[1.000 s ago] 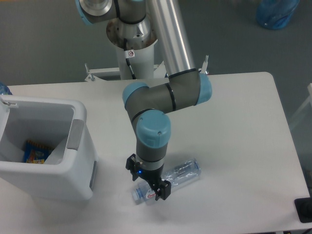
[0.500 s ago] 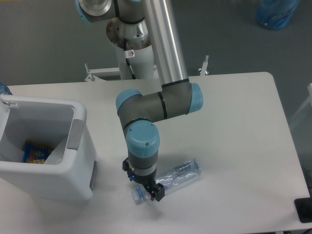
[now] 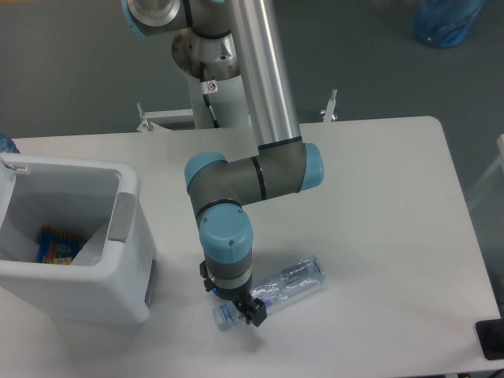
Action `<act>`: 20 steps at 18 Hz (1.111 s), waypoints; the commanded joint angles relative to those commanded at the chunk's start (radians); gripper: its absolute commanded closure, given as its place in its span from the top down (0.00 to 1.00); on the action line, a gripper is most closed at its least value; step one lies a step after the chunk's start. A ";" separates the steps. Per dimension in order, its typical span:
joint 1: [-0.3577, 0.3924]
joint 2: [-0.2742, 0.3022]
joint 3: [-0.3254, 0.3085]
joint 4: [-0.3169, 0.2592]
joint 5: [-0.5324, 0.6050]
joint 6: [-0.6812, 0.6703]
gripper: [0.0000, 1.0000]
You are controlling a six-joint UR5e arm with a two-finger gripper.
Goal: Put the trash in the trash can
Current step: 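Lower the gripper and close it around the bottle's cap end, then lift the bottle and carry it over the trash bin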
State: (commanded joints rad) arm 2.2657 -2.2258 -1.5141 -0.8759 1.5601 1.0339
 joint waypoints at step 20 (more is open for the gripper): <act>0.040 0.100 0.149 -0.009 -0.224 -0.150 0.32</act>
State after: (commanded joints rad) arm 2.3056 -2.1261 -1.3654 -0.8851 1.3363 0.8838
